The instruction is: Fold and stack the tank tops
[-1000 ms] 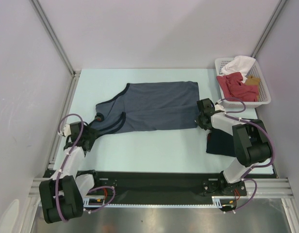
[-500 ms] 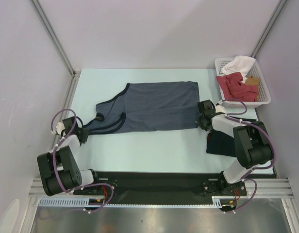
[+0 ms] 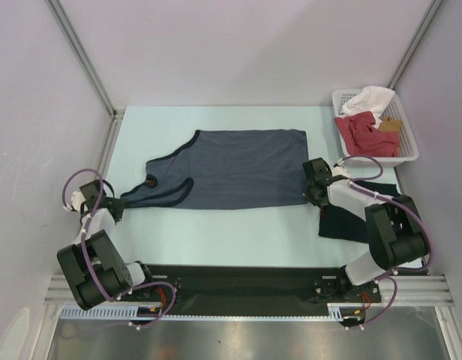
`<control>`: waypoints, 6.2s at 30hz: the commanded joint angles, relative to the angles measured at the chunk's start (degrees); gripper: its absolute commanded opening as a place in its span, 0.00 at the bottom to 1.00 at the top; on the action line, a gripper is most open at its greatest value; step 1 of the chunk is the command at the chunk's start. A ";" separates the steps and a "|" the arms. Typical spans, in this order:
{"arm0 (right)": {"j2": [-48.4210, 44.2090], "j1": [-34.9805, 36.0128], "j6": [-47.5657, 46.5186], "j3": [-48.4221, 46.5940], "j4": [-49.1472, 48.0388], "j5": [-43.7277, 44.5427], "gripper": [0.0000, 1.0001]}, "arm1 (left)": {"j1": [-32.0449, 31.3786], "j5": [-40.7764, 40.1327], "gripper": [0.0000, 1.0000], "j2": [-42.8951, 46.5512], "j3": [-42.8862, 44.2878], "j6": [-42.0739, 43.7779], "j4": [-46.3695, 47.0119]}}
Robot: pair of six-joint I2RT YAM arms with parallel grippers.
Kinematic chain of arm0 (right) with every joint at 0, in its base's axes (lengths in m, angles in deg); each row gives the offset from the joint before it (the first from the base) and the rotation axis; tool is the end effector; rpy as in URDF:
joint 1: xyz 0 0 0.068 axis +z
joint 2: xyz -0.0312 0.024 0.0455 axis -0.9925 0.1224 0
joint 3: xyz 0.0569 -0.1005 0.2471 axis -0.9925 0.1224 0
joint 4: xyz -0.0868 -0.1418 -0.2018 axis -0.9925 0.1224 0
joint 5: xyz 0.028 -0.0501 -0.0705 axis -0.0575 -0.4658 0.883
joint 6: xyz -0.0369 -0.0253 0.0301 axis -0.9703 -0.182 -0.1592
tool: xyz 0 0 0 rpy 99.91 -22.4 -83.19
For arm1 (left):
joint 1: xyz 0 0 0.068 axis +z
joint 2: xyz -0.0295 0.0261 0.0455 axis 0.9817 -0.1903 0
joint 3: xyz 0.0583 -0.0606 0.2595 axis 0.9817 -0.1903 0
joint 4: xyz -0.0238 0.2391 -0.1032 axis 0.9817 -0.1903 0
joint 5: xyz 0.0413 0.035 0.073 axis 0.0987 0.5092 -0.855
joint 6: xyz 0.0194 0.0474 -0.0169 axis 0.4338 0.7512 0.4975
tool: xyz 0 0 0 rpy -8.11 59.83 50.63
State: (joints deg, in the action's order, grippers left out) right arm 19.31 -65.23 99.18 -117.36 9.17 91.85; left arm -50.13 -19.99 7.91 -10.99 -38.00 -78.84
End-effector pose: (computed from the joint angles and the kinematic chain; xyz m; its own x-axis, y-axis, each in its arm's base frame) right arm 0.2741 0.0739 0.1603 -0.5503 0.6555 -0.5172 0.6590 0.7213 0.2129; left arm 0.2003 0.1133 0.1637 -0.0033 -0.9054 -0.4245 -0.8518 0.2249 -0.4731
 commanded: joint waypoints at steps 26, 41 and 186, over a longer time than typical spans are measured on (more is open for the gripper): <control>-17.37 5.29 -2.64 -0.95 13.90 12.43 0.50 | 1.59 -10.25 1.00 5.36 8.29 4.52 -8.93; -12.44 10.38 -1.24 3.26 4.14 1.80 0.49 | 0.63 5.55 0.98 -0.71 1.27 4.70 1.25; 29.05 -15.89 -28.92 -41.04 -16.43 -32.04 0.00 | -34.79 15.06 0.00 -61.02 88.64 22.89 -13.86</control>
State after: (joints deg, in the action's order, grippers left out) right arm 53.17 -81.06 69.66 -159.10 -4.82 60.83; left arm -85.25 -6.22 -58.82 78.39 -16.73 -95.32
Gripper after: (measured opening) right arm 0.009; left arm 0.006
